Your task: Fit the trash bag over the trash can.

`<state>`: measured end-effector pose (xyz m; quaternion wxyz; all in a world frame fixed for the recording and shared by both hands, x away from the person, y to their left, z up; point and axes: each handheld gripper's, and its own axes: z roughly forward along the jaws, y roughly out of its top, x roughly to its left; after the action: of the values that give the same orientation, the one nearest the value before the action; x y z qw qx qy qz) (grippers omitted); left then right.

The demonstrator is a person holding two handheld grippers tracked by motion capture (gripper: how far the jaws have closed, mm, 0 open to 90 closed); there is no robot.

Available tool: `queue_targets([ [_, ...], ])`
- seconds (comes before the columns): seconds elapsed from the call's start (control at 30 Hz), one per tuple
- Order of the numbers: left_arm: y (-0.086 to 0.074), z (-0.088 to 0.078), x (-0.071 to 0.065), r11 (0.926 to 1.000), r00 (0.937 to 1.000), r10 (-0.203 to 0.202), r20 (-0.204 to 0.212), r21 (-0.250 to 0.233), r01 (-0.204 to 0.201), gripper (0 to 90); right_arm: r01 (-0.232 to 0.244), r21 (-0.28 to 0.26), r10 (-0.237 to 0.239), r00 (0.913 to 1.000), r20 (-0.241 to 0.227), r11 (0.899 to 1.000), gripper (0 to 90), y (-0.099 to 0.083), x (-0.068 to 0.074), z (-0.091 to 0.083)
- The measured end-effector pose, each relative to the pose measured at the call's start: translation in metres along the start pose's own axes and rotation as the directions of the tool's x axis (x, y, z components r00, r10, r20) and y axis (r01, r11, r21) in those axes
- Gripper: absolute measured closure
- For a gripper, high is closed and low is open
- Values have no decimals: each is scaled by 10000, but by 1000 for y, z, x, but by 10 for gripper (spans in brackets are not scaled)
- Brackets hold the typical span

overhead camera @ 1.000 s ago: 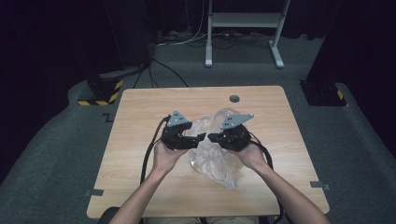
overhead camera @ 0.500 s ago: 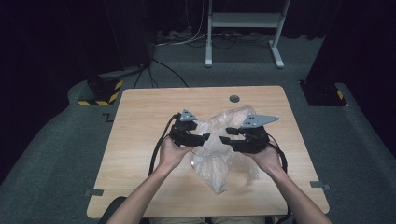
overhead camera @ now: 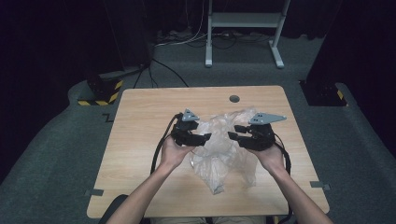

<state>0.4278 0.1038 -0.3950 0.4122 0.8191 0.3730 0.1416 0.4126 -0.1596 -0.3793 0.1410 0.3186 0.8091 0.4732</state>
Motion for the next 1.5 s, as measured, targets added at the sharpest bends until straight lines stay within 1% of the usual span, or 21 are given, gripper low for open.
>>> queue_targets([
  [0.17,-1,-7,-2,9996,9999,54,148,-268,-50,317,146,79,-145,9998,-168,9999,797,1,-2,8],
  [0.23,-2,-11,-3,9991,9999,74,151,-412,-68,314,390,99,-389,9991,-163,9992,859,2,0,12],
  [0.3,-3,-17,-3,9984,9999,88,129,-554,-81,313,600,123,-598,9980,-204,9981,893,4,1,16],
  [0.5,-9,-30,-1,9960,9998,-209,60,-870,213,312,1075,222,-1060,9927,-572,9940,899,12,9,28],
  [0.57,-13,-34,1,9956,9996,-284,-28,-895,280,314,1420,310,-1389,9866,-857,9894,899,17,16,37],
  [0.6,-16,-39,2,9932,9990,-448,-6,-1075,444,314,1528,368,-1487,9841,-969,9876,898,19,18,40],
  [0.63,-17,-42,3,9924,9989,-471,-72,-1145,460,313,1653,468,-1593,9810,-1107,9851,898,20,20,43],
  [0.67,-17,-42,3,9924,9989,-471,-72,-1145,460,309,1653,468,-1593,9810,-1107,9851,898,20,20,43],
  [0.7,-19,-47,4,9912,9984,-535,-175,-1223,509,308,1906,597,-1813,9742,-1341,9799,898,22,25,49],
  [0.73,-19,-47,4,9912,9984,-535,-175,-1223,509,308,2010,663,-1901,9714,-1425,9774,898,23,28,52],
  [0.83,-23,-54,6,9872,9968,-779,-204,-1413,742,306,2216,801,-2055,9634,-1719,9718,898,25,33,59],
  [0.87,-23,-54,6,9872,9968,-779,-204,-1413,742,306,2216,801,-2055,9634,-1719,9718,898,25,33,59],
  [0.9,-23,-54,7,9864,9967,-785,-219,-1466,745,306,2337,905,-2135,9582,-1904,9681,898,26,35,61],
  [0.93,-23,-54,7,9864,9967,-785,-219,-1466,745,306,2337,905,-2135,9582,-1904,9681,898,26,35,61],
  [1.03,-22,-50,5,9870,9969,-776,-118,-1418,751,306,2470,979,-2209,9500,-2208,9641,896,26,38,62],
  [1.1,-20,-48,3,9886,9978,-659,-112,-1367,638,303,2487,1068,-2189,9474,-2334,9627,893,26,41,63],
  [1.17,-18,-46,2,9893,9984,-525,-206,-1372,492,300,2624,1095,-2296,9416,-2465,9587,883,25,44,63],
  [1.23,-15,-44,1,9881,9983,-575,-130,-1436,550,296,2749,1083,-2401,9359,-2576,9553,867,24,46,61],
  [1.33,-12,-42,1,9882,9986,-513,-159,-1453,485,289,2772,1064,-2419,9341,-2626,9549,856,22,48,58],
  [1.43,-7,-34,0,9904,9991,-418,-77,-1322,404,283,2670,1039,-2338,9382,-2552,9581,817,18,50,53],
  [1.5,-5,-31,-1,9920,9994,-322,-92,-1228,308,281,2639,1005,-2315,9387,-2555,9593,804,18,49,51],
])
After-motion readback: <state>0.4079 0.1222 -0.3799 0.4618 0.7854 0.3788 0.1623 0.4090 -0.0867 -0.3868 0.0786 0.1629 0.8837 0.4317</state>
